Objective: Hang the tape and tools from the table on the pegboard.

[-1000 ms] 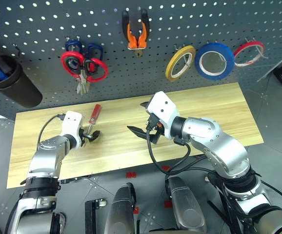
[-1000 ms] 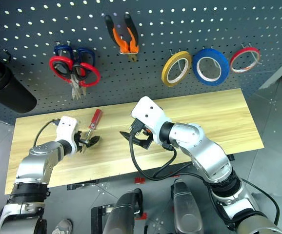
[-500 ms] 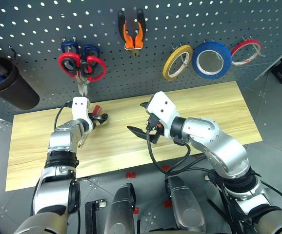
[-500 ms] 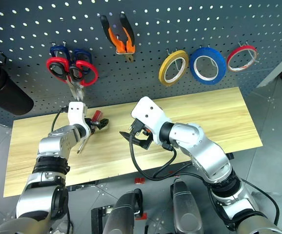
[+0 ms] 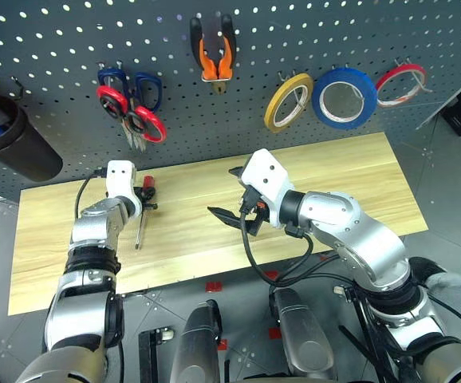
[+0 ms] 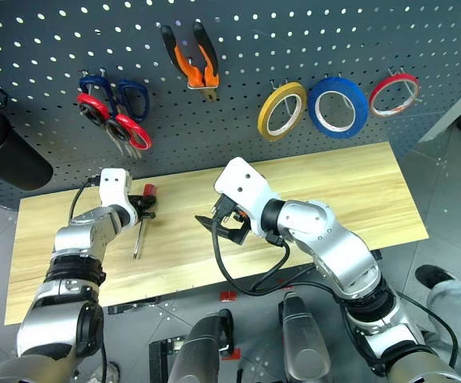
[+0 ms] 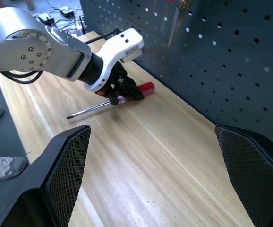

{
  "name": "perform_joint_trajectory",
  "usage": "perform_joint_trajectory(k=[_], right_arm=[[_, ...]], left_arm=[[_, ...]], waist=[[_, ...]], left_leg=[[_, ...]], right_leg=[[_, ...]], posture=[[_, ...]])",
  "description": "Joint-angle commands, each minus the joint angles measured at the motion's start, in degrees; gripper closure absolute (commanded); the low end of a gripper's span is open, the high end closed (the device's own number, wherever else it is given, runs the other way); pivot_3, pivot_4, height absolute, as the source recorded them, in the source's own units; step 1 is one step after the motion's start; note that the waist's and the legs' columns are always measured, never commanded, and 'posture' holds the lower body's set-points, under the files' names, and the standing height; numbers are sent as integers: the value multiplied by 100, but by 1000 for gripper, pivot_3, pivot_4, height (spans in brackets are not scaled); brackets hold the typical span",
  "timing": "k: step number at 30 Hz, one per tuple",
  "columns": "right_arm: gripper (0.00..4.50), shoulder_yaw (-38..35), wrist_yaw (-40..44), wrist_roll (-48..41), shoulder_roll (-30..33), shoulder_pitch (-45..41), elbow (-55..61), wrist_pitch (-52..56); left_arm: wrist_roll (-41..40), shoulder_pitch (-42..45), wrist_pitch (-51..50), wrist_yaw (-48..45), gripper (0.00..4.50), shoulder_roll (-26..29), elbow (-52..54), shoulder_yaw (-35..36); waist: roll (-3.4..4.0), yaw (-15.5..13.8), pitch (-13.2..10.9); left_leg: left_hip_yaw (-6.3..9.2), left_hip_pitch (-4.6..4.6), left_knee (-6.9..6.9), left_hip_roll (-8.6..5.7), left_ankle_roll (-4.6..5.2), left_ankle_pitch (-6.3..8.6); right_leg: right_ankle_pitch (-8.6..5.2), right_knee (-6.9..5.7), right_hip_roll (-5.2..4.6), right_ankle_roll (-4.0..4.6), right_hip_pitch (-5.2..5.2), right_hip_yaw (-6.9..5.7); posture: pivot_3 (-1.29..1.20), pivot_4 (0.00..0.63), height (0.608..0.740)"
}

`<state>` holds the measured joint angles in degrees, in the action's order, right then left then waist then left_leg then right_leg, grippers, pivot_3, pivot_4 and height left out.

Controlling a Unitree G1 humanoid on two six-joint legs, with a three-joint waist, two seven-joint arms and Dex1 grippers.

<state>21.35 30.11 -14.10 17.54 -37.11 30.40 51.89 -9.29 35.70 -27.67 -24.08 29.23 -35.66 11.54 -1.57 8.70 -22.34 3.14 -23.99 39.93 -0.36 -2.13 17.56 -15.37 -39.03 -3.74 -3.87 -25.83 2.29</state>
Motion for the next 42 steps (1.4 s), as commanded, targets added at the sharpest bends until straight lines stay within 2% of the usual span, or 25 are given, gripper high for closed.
perform_joint_trajectory(k=[1, 3, 7, 12, 15, 21, 28, 35, 42], right_arm=[[0, -86, 145, -151, 13, 63, 381, -229], [0, -69, 191, -175, 20, 86, 411, -376], [0, -47, 328, -168, 35, 154, 371, -774], [0, -132, 639, -268, 120, 248, 353, -1279], [0, -272, 958, -544, 244, 222, 325, -1327], [0, -366, 1225, -693, 312, 183, 158, -1549], [0, -356, 1315, -575, 204, -45, -261, -1906], [0, -308, 1285, -384, 82, -330, -699, -2240], [0, -286, 1258, -272, -57, -516, -869, -2333]], left_arm=[[-272, -952, -169, -484, 3559, 101, 1488, -45], [-350, -1461, -128, -570, 3559, 122, 2302, -3], [-192, -2359, 896, -330, 3559, 2, 3842, 185], [-307, -3043, 980, 227, 3559, -337, 5358, 575], [-267, -3141, 943, 814, 3559, -550, 6170, 1014], [-176, -2787, 889, 1206, 3559, -323, 7015, 1438], [-293, -1481, 860, 1442, 3559, 65, 6661, 1574], [-441, -273, 1364, 1409, 3559, 473, 5419, 1874], [-324, 325, 2189, 1276, 3559, 1067, 4234, 1951]], waist=[[-2, 28, 1], [-3, 45, 2], [-15, 21, 11], [-32, -66, 74], [-60, -74, 112], [-94, -85, 265], [-114, -90, 530], [-114, -60, 692], [-112, -19, 773]], left_leg=[[0, -1, -1, 2, -1, 0], [1, -3, -4, 2, -2, -1], [7, -6, -3, 2, -8, -5], [5, -8, -3, -3, -9, -5], [2, -8, -3, -5, -8, -4], [9, -10, -5, -4, -9, -5], [6, -12, -3, -10, -10, -5], [4, -11, -4, -9, -11, -6], [5, -9, -6, -10, -13, -7]], right_leg=[[0, 2, -13, 0, 0, -1], [0, 4, -20, 0, -2, -2], [1, 2, -26, 2, -4, -8], [2, 6, -31, 3, -1, -8], [2, 6, -32, 3, -1, -7], [3, 5, -25, 3, 0, -16], [3, 7, -3, 3, 2, -14], [3, 9, 4, 3, 1, -13], [3, 8, 5, 3, -2, -14]], posture=[[-259, 379, 740], [-255, 371, 740], [-234, 334, 740], [-222, 297, 740], [-205, 279, 740], [-162, 234, 740], [-150, 183, 740], [-153, 156, 740], [-162, 149, 740]])
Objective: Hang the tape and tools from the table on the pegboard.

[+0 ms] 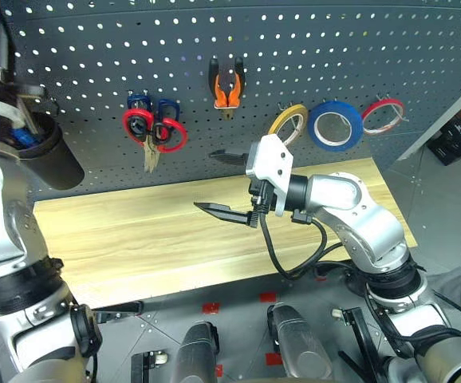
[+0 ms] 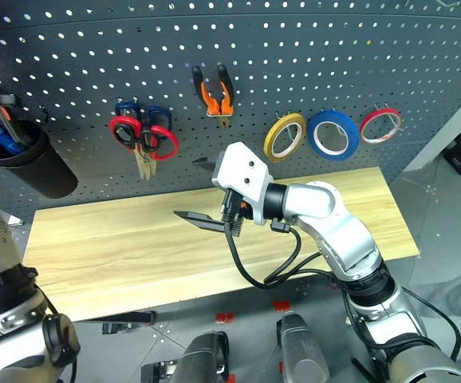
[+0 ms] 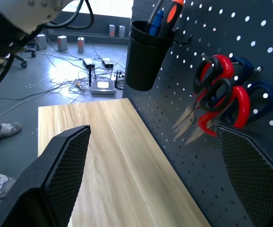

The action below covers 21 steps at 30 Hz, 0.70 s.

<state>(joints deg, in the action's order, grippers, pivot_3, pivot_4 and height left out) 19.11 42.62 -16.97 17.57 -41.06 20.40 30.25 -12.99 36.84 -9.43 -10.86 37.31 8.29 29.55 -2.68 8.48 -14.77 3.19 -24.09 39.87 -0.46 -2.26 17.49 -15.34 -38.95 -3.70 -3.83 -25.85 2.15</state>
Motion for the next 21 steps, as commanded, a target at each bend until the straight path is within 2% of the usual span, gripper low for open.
perform_joint_trajectory(k=[1, 6, 15, 17, 18, 21], right_arm=[[0, -57, 2, 24, -70, -132, 134, -165], [0, -17, 8, 51, -98, -149, 142, -189], [0, -40, 26, 11, -202, -183, 157, -195], [0, -43, 37, 8, -204, -179, 165, -192], [0, -44, 40, 9, -205, -178, 164, -190], [0, -46, 54, 5, -192, -151, 184, -188]], left_arm=[[51, 233, 428, -42, 3559, 330, -249, 170], [47, 41, 679, 27, 3559, 406, -474, 223], [376, -641, 1391, 577, 3559, 7, -1114, 223], [378, -682, 1491, 677, 2839, -67, -1091, 232], [371, -688, 1520, 704, 2661, -81, -1089, 237], [320, -778, 1564, 810, 1724, -131, -991, 307]], waist=[[-2, 9, 31], [1, 56, 99], [0, 178, 213], [-5, 178, 216], [-8, 178, 219], [-4, 201, 250]], left_leg=[[0, 0, 0, 0, 0, 0], [3, 0, 0, -1, 0, 0], [4, 8, -3, -3, 1, 1], [5, 8, -1, -6, 1, 1], [6, 7, -1, -6, 1, 1], [6, 8, -1, -6, 0, 1]], right_leg=[[0, 0, 0, 0, 0, 0], [0, -2, -1, 0, 0, -1], [0, -6, -2, 0, 2, -3], [0, -8, -5, 0, 2, -3], [0, -8, -6, 0, 2, -3], [0, -9, -6, 0, 2, -3]], posture=[[-167, 154, 740], [-168, 155, 740], [-161, 152, 740], [-161, 152, 740], [-161, 152, 740], [-162, 152, 740]])
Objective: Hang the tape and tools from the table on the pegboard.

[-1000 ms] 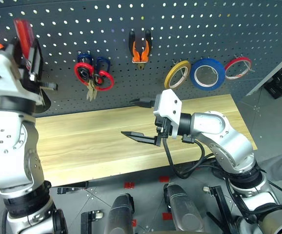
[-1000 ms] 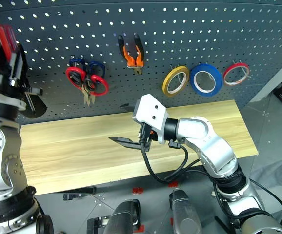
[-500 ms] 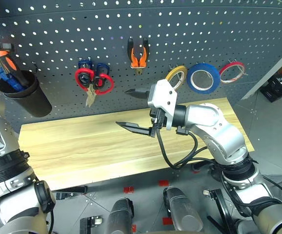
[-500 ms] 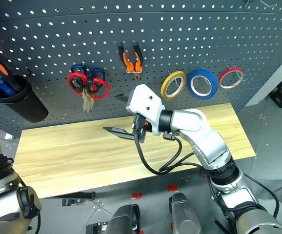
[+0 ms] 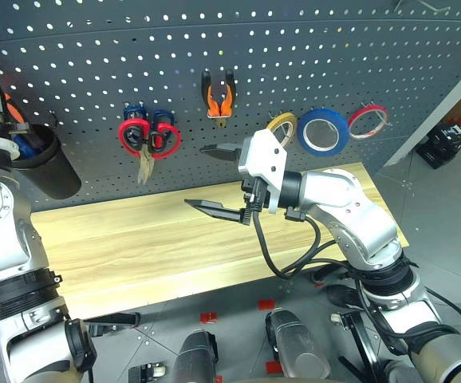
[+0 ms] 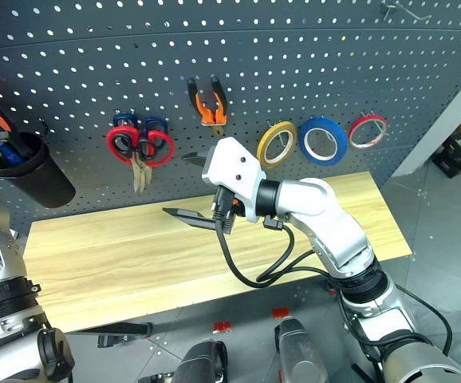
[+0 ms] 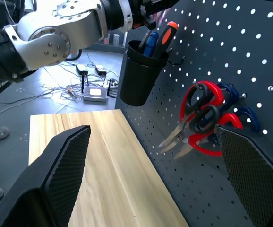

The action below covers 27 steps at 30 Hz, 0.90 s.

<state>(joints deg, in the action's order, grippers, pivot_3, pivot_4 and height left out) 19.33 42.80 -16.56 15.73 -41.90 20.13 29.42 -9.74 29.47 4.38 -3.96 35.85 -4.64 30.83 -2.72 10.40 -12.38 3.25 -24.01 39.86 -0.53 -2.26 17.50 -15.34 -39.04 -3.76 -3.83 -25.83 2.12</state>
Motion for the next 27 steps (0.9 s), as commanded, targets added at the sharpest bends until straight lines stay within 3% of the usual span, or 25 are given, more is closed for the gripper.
perform_joint_trajectory(k=[1, 6, 17, 24, 27], right_arm=[[0, -69, 41, -38, -6, -64, 213, -106], [0, -79, 47, -35, 25, 14, 252, -131], [0, -473, -96, -89, 250, 688, 363, -403], [0, -609, -113, -16, 568, 1468, 515, -522], [0, -716, -443, 82, 471, 1842, 292, -582]], left_arm=[[-26, -63, 183, 149, 1423, 1, 335, 195], [-175, -371, -7, 227, 25, -134, 1054, 243], [-318, -2281, -1998, -29, 25, -638, 3488, -433], [-66, -3726, -2791, 376, 25, -1422, 3680, -241], [24, -3913, -3029, 432, 25, -1550, 3558, -318]], waist=[[0, 33, 30], [1, 102, 93], [25, 86, 245], [41, 15, 293], [39, -102, 326]], left_leg=[[0, 0, -1, 0, 0, 0], [-1, 0, -2, 0, 1, 1], [2, 16, -6, -5, 12, 8], [1, 33, -4, -8, 22, 15], [-1, 44, -5, -9, 31, 22]], right_leg=[[0, -2, 0, 0, 0, 0], [0, -5, 0, 0, 1, 3], [0, 0, 1, 0, 26, 12], [0, 3, 3, 0, 49, 16], [0, 5, 3, 0, 58, 18]], posture=[[-162, 152, 740], [-168, 148, 740], [-114, 138, 740], [-81, 131, 740], [-72, 122, 740]])
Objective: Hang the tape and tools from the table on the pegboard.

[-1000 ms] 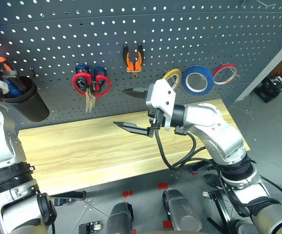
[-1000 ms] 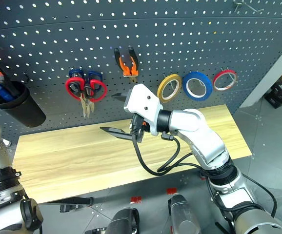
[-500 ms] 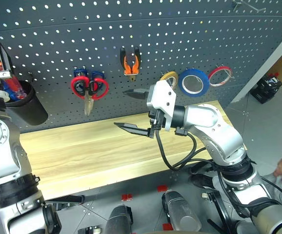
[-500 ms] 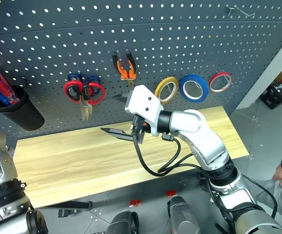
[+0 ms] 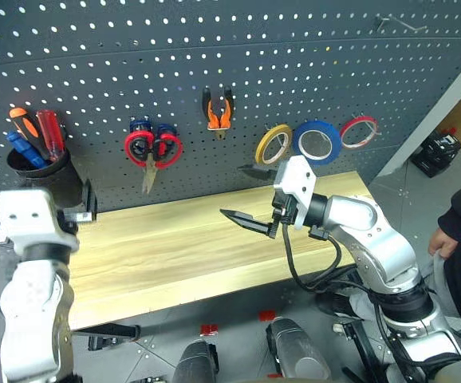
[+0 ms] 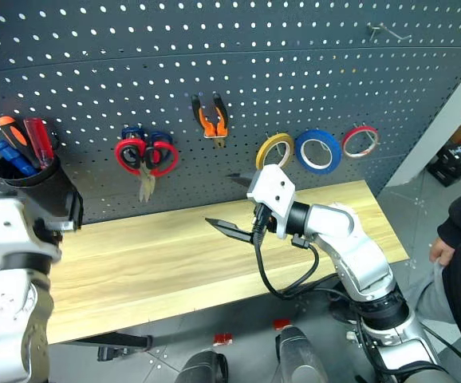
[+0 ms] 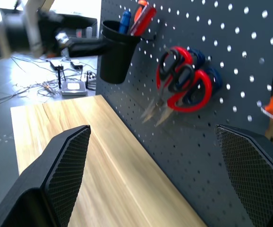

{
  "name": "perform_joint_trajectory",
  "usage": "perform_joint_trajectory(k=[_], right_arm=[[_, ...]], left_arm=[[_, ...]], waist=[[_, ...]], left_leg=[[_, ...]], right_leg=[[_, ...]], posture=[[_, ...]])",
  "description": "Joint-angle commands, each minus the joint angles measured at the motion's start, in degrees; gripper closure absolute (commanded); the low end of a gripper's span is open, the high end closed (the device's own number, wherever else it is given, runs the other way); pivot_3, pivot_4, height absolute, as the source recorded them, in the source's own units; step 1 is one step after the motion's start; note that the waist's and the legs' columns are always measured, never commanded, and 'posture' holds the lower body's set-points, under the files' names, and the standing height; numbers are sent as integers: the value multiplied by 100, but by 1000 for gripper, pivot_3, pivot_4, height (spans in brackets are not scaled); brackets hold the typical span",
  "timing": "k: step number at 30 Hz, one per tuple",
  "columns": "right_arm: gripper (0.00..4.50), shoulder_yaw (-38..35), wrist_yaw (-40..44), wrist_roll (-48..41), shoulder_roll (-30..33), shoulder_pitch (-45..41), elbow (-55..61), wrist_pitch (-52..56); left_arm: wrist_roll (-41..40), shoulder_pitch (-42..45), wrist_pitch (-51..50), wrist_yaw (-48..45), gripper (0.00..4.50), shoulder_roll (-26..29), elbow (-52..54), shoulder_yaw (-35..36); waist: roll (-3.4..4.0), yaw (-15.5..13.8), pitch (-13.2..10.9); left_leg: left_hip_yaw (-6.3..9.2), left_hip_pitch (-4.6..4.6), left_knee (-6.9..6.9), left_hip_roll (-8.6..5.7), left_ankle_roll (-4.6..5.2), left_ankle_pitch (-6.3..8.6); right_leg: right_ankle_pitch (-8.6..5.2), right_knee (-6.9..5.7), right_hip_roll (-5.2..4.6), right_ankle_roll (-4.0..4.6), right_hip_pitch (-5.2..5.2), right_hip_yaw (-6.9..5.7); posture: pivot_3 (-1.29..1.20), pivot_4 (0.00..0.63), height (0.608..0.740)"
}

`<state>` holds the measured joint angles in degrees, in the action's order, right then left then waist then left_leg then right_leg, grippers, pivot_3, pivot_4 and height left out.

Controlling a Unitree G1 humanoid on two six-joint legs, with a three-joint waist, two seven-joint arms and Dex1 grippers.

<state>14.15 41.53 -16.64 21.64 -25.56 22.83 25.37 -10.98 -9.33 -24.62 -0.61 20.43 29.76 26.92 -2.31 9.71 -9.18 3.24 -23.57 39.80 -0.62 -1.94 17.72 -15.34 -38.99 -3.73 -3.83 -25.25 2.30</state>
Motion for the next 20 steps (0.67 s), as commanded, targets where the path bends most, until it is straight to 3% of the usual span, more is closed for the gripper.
perform_joint_trajectory(k=[1, 5, 9, 20], right_arm=[[0, -257, -530, 173, -218, 344, -151, -240], [0, -427, -1204, 757, -471, 767, -926, -1157], [0, -573, -1492, 1023, -529, 1094, -1501, -1821], [0, -1013, -1824, 1155, -565, 1482, -2604, -2735]], left_arm=[[196, -40, -116, 88, 25, -18, 49, 26], [140, 35, 91, -131, 25, -83, -272, -88], [-90, 101, 351, -354, 25, -266, -470, -156], [265, -167, 1065, -320, 25, -661, -875, -451]], waist=[[-5, -88, 29], [12, -323, 143], [17, -484, 177], [41, -526, 394]], left_leg=[[-1, 0, 2, 0, 0, 0], [-4, 18, 7, -17, -1, 0], [-7, 88, -1, -63, 12, 9], [-10, 113, -9, -70, 19, 23]], right_leg=[[0, 0, 0, 0, 1, 1], [0, 6, -13, 0, 14, 7], [-1, 25, -32, 1, 94, 14], [-1, 42, -30, 1, 121, 13]], posture=[[-69, 113, 740], [-71, 100, 740], [-69, 79, 740], [-70, 62, 740]])
